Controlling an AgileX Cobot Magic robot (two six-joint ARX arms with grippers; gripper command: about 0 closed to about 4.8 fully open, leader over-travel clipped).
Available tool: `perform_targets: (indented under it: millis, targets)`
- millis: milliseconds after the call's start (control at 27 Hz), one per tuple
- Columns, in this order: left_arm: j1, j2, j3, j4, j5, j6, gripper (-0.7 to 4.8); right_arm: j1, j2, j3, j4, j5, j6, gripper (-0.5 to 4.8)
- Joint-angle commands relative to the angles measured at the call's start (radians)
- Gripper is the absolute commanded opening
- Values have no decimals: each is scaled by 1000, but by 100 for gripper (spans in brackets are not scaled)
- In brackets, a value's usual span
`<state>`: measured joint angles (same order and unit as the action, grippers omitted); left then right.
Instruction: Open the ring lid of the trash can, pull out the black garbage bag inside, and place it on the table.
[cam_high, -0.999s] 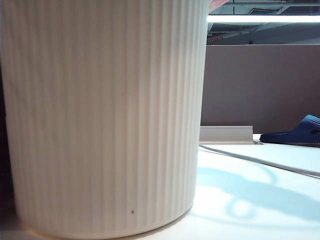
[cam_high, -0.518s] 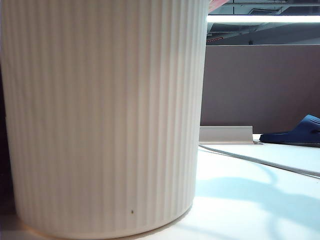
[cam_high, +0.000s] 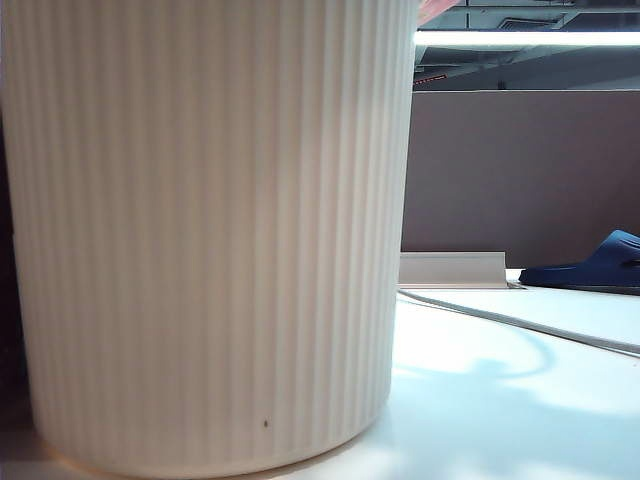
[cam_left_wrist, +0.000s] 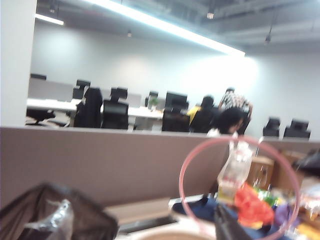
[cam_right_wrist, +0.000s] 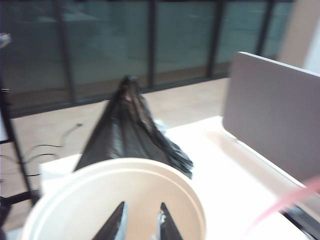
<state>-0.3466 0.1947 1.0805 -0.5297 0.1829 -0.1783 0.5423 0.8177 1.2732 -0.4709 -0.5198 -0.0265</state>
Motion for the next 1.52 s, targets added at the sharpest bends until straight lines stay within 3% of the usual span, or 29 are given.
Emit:
perform_targets:
  millis: [37, 148, 296, 407, 444, 740, 925, 962, 1036, 1073, 1147, 1295, 1406, 1517]
  targets:
    - [0, -35, 2, -100, 5, 52, 362, 2, -59, 5, -84, 55, -11, 81]
    - [0, -74, -10, -154, 5, 51, 362, 2, -116, 4, -156, 63, -19, 81]
    - [0, -154, -71, -168, 5, 48, 356, 1, -191, -4, -257, 149, -38, 81]
    - [0, -191, -115, -186, 17, 48, 259, 1, -275, -48, -288, 183, -37, 81]
    - [-1, -190, -117, -203, 28, 48, 253, 0, -304, -68, -289, 198, -36, 81]
    - [0, -191, -248, -186, 103, 48, 236, -1, -634, -406, -264, 208, 76, 81]
    - [0, -191, -388, -153, 110, 28, 235, -1, -813, -610, -241, 309, 135, 81]
    - [0, -191, -409, -139, 111, 26, 227, -3, -813, -624, -256, 317, 135, 81]
    - [0, -191, -465, -105, 131, 4, 147, -5, -801, -662, -255, 321, 134, 81]
    - [-1, -192, -500, -81, 136, 1, 109, -4, -800, -684, -225, 333, 135, 81]
    - [0, -192, -541, -47, 136, -26, 82, -4, -800, -696, -200, 343, 135, 81]
    - [0, -192, -584, 19, 75, -87, 78, -4, -800, -705, -89, 389, 135, 81]
    - [0, -192, -645, 77, 75, -89, 5, -4, -801, -753, 47, 390, 135, 81]
    - [-1, -192, -734, 159, 76, -92, -6, -3, -801, -844, 200, 388, 135, 81]
